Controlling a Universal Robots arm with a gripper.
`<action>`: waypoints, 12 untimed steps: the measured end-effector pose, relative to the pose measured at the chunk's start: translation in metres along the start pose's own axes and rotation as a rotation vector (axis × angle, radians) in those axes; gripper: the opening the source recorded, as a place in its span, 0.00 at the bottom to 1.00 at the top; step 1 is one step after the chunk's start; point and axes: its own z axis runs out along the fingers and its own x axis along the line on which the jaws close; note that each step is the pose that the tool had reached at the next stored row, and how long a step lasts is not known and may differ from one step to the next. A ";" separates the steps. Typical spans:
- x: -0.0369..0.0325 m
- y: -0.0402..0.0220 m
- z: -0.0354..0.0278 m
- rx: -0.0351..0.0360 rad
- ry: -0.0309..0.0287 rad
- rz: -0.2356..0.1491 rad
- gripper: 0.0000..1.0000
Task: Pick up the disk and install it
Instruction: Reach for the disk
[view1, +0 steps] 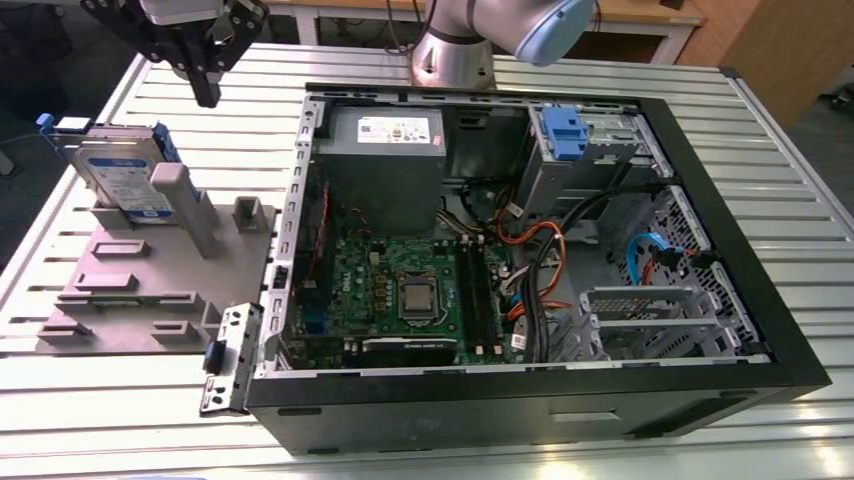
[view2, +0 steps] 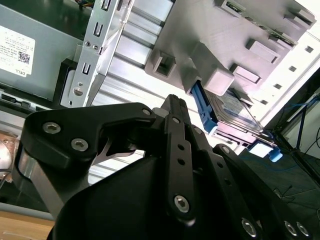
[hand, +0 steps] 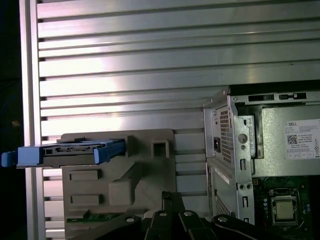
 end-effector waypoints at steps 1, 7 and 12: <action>0.0009 -0.0001 0.0001 0.0000 -0.0002 0.000 0.11; 0.0079 -0.0006 0.0005 -0.0001 -0.0020 0.000 0.11; 0.0138 -0.0010 0.0008 -0.0003 -0.0036 0.000 0.11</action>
